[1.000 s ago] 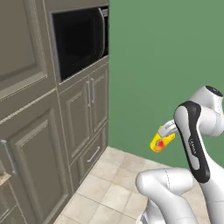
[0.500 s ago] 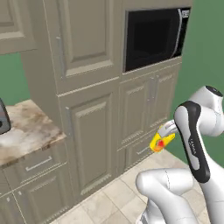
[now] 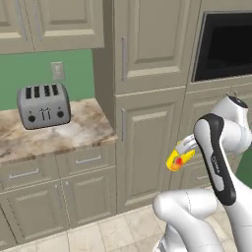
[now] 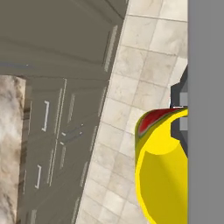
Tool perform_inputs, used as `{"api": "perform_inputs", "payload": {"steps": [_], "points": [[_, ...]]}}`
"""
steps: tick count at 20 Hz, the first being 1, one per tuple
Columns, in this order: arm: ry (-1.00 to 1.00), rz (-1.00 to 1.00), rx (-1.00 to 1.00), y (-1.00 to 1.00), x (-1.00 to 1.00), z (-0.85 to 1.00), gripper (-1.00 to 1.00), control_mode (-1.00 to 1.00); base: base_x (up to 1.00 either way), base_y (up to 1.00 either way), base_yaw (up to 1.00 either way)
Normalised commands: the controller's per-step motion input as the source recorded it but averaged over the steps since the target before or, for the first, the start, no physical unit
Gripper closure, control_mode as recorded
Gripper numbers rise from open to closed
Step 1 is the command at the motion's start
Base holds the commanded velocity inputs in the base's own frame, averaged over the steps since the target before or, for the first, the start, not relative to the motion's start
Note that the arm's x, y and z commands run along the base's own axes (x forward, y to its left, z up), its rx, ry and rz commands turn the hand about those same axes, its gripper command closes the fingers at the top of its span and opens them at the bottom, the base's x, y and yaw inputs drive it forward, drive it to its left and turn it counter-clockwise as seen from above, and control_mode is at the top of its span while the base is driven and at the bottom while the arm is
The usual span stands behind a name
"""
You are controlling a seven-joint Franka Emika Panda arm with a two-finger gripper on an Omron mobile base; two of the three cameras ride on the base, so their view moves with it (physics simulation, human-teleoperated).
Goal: Pick the cup and bowl from the counter and place them on the counter next to the sink.
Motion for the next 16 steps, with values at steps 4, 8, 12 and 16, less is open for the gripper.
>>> {"api": "perform_inputs", "payload": {"steps": [4,8,12,16], "points": [[0.00,0.00,0.00,0.00,0.00,0.00,1.00,1.00,0.21,0.74,0.01],[0.00,0.00,0.00,0.00,0.00,0.00,1.00,1.00,0.05,1.00,0.04],[0.00,0.00,0.00,0.00,0.00,0.00,1.00,1.00,0.09,1.00,0.08],[0.00,0.00,0.00,0.00,0.00,0.00,1.00,1.00,0.19,1.00,0.05]]}}
